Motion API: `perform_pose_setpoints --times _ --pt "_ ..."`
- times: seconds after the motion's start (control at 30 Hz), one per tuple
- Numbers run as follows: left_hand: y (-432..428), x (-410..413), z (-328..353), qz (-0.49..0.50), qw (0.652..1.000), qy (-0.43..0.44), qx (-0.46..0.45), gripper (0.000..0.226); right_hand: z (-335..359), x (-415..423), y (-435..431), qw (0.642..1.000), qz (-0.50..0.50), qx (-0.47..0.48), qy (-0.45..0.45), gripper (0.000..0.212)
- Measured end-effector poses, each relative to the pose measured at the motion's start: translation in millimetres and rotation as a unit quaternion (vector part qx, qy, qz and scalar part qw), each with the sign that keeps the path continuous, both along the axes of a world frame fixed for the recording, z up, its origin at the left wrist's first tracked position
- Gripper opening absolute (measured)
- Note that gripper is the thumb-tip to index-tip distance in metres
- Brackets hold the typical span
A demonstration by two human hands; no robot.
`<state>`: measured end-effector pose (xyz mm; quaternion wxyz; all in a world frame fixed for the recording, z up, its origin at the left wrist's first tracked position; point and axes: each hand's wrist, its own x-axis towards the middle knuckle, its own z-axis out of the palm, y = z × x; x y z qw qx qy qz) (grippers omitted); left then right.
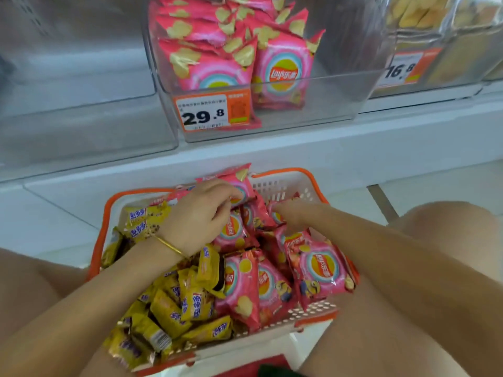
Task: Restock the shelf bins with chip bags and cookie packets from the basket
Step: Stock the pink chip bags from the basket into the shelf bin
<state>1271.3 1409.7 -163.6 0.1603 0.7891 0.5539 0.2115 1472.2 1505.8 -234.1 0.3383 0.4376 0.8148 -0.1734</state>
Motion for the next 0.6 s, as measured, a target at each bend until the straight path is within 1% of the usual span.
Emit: perform_pose_setpoints --times 0.03,0.1,0.2,0.3,0.37,0.43,0.53,0.6 --pt "0 0 -3 0.002 1.000 0.003 -0.001 0.029 -9 7 -1 1.000 -0.005 -0.016 -0.012 0.066" --pt "-1 1 -5 0.003 1.000 0.005 -0.002 0.024 -21 15 -1 0.999 -0.003 -0.033 -0.027 0.066" --pt "1 2 -8 0.013 1.000 0.004 -0.010 0.024 -24 13 -1 0.997 0.053 -0.009 -0.059 0.057" --pt "5 6 -10 0.019 0.999 -0.015 -0.026 0.024 -6 11 5 0.995 0.086 0.023 -0.042 0.056" --pt "7 12 -8 0.026 0.998 -0.026 -0.052 0.025 19 13 9 0.995 0.082 0.055 -0.008 0.060" --pt "10 18 -7 0.037 0.994 -0.034 -0.093 0.032 45 18 13 0.993 0.057 0.098 0.044 0.059" --pt "20 30 -1 0.031 0.986 -0.074 -0.146 0.062 83 23 15 0.981 0.001 0.120 0.152 0.057" --pt "28 42 11 0.027 0.981 -0.111 -0.159 0.078 108 26 13 0.966 -0.019 0.123 0.226 0.058"
